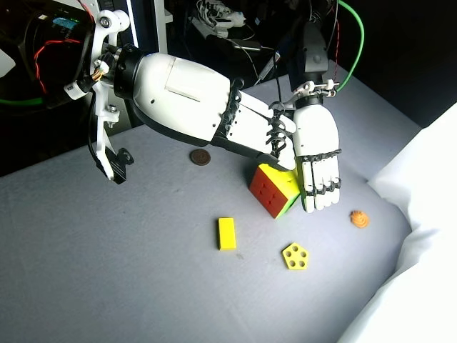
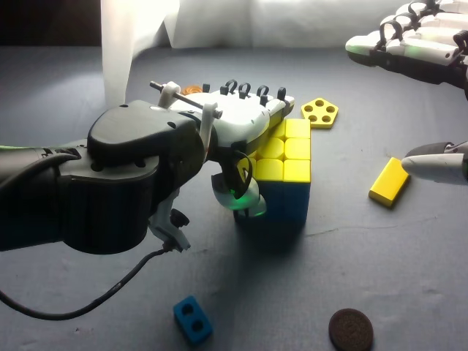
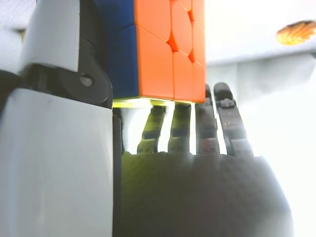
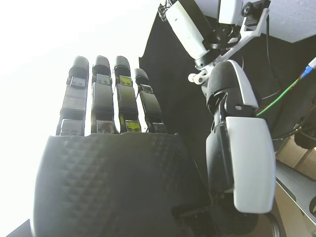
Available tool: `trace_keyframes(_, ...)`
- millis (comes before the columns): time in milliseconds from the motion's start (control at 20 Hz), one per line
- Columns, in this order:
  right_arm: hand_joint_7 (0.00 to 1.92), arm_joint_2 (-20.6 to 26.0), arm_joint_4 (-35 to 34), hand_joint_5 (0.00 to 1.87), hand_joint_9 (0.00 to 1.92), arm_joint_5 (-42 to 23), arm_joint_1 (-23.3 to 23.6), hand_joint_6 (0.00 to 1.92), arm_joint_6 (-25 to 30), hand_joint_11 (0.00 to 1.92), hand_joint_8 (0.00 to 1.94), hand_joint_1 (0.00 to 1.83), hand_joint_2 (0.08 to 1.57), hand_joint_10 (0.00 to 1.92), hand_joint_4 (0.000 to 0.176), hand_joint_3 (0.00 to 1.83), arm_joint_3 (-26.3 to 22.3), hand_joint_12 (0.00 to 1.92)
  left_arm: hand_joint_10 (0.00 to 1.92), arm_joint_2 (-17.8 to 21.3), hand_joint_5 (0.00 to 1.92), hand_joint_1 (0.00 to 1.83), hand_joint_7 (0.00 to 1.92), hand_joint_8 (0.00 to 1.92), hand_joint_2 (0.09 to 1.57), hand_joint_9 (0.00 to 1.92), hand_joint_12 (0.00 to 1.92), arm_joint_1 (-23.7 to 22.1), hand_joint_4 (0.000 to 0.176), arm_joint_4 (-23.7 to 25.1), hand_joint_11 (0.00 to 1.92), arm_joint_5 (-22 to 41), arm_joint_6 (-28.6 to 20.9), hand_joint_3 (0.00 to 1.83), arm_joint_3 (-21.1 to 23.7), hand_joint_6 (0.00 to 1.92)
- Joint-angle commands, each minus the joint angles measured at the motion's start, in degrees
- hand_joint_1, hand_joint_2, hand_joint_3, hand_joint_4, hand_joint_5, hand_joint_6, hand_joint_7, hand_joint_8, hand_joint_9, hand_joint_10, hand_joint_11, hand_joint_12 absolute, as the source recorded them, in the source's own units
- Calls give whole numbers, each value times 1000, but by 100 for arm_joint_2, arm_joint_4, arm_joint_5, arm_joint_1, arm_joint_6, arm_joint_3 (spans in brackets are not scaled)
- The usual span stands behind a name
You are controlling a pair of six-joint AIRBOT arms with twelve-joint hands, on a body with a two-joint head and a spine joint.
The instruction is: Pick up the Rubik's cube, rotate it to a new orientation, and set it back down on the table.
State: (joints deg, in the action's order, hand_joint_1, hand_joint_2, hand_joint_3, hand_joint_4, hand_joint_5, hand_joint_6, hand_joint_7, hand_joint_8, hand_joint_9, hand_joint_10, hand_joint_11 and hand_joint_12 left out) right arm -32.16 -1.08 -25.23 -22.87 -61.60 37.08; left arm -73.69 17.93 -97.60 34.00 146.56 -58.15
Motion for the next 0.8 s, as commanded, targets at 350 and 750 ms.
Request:
trace_keyframes(350, 136, 24, -39, 44, 91, -616, 91, 0, -66, 0, 1, 478, 1194, 0, 0, 0, -76, 70, 0, 176, 0, 1024, 0, 0, 1056, 0, 0, -82, 38, -361, 0, 425, 552, 0, 92, 0)
trace_keyframes(750, 164, 24, -38, 54, 121, -616, 91, 5, -67, 0, 2, 471, 1198, 6, 0, 0, -78, 190, 0, 181, 0, 1043, 0, 0, 1061, 0, 0, -148, 22, -344, 0, 470, 554, 3, 103, 0)
